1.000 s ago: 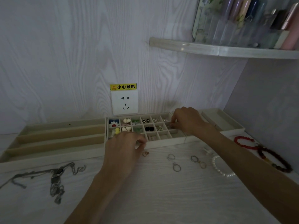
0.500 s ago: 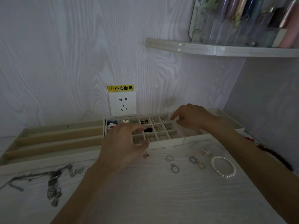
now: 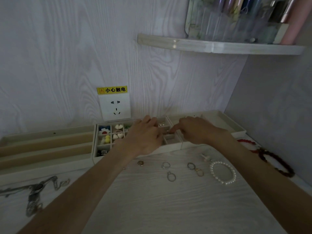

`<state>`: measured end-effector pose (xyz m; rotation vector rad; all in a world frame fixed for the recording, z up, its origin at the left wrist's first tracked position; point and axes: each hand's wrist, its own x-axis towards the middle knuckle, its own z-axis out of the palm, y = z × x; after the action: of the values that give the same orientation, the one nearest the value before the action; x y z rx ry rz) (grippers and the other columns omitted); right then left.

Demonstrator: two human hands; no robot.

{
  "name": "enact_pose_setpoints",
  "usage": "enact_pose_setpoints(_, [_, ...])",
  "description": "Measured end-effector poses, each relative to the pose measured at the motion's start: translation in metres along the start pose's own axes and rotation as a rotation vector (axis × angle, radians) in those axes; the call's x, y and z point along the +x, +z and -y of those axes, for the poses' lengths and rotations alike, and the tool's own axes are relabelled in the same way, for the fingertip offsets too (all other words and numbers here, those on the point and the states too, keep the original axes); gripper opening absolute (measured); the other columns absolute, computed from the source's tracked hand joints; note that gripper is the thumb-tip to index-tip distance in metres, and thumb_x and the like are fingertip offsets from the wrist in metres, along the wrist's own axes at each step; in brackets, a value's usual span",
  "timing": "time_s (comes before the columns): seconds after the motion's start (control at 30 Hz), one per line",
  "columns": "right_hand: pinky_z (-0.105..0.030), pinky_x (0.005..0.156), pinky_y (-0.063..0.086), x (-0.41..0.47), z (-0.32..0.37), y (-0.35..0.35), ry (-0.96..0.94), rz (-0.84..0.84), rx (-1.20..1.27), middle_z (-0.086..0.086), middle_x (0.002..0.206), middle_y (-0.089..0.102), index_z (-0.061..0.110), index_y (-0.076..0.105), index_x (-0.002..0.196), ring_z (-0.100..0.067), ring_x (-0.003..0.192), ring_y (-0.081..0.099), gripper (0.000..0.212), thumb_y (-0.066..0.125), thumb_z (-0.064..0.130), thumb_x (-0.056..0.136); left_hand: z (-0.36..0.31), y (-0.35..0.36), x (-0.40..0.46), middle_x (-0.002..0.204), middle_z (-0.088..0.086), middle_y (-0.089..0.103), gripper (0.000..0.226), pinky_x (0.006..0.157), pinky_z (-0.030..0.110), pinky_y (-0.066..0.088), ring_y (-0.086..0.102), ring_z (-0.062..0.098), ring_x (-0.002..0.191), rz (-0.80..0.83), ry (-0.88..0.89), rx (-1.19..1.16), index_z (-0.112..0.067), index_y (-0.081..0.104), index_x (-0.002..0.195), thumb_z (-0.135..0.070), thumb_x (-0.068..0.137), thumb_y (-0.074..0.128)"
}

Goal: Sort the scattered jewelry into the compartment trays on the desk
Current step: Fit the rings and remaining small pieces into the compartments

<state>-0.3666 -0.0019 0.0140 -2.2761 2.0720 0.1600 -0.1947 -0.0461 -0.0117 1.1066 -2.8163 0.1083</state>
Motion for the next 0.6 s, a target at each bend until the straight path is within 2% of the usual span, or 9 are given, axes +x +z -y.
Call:
enact_pose_setpoints(0.07, [-0.025,0.073,0.026,0.001,-0.001,0.0,0.006,-0.003,0.0,0.004,0.106,0.055,0.039,0.048,0.133,-0.015,0.094,0.044,0.057,0.035,0.0,0.093,-0.002,0.001,0.002,0.118,0.0,0.045,0.041,0.088,0.032,0.03,0.036,0.017,0.112,-0.023,0.009,0.027,-0.025,0.053,0.129,-0.035,0.098,0.028])
enact_pose_setpoints(0.1, [-0.024,0.072,0.027,0.003,-0.001,0.001,0.007,-0.009,-0.001,0.004,0.106,0.056,0.039,0.048,0.133,-0.016,0.095,0.046,0.057,0.035,0.001,0.093,-0.004,0.0,0.002,0.116,0.0,0.046,0.041,0.086,0.032,0.029,0.036,0.018,0.111,-0.038,0.02,0.047,-0.024,0.054,0.127,-0.034,0.098,0.028])
enact_pose_setpoints(0.17, [-0.025,0.067,0.028,0.004,-0.001,0.003,0.004,-0.018,0.009,0.01,0.087,0.05,0.038,0.049,0.133,-0.018,0.097,0.05,0.054,0.034,0.003,0.094,-0.009,-0.003,0.002,0.115,0.002,0.046,0.036,0.082,0.032,0.026,0.037,0.019,0.109,-0.067,0.037,0.086,-0.02,0.056,0.118,-0.033,0.098,0.029])
enact_pose_setpoints(0.2, [-0.025,0.067,0.029,0.004,0.0,0.004,0.003,-0.017,0.021,0.011,0.085,0.047,0.038,0.05,0.132,-0.02,0.1,0.051,0.053,0.033,0.005,0.095,-0.01,-0.004,0.002,0.114,0.003,0.046,0.035,0.081,0.032,0.025,0.038,0.02,0.108,-0.073,0.038,0.099,-0.018,0.056,0.115,-0.032,0.098,0.029])
enact_pose_setpoints(0.27, [-0.026,0.072,0.028,0.006,0.001,0.007,0.009,-0.007,0.037,0.002,0.107,0.057,0.038,0.049,0.132,-0.024,0.113,0.05,0.05,0.032,0.007,0.097,-0.013,-0.005,0.001,0.114,0.004,0.046,0.036,0.081,0.032,0.025,0.038,0.022,0.109,-0.073,0.033,0.116,-0.018,0.057,0.115,-0.032,0.098,0.028])
enact_pose_setpoints(0.33, [-0.027,0.075,0.028,0.006,0.001,0.008,0.01,-0.006,0.034,-0.002,0.125,0.056,0.038,0.05,0.132,-0.024,0.115,0.05,0.048,0.032,0.009,0.098,-0.013,-0.004,0.0,0.115,0.004,0.046,0.038,0.081,0.032,0.026,0.038,0.022,0.109,-0.069,0.028,0.129,-0.017,0.057,0.115,-0.033,0.099,0.027])
enact_pose_setpoints(0.43, [-0.028,0.074,0.028,0.005,0.001,0.006,0.001,-0.01,0.033,-0.004,0.123,0.057,0.038,0.051,0.13,-0.023,0.11,0.052,0.047,0.032,0.01,0.098,-0.012,-0.002,0.001,0.115,0.003,0.047,0.039,0.08,0.033,0.026,0.038,0.022,0.11,-0.071,0.034,0.133,-0.018,0.057,0.118,-0.033,0.098,0.027])
enact_pose_setpoints(0.6, [-0.028,0.078,0.026,0.008,0.002,0.006,0.019,-0.01,0.025,-0.004,0.125,0.056,0.039,0.05,0.131,-0.023,0.114,0.051,0.051,0.033,0.006,0.096,-0.011,-0.001,0.002,0.114,0.003,0.047,0.037,0.081,0.033,0.028,0.039,0.022,0.11,-0.083,0.042,0.139,-0.021,0.056,0.119,-0.033,0.098,0.028])
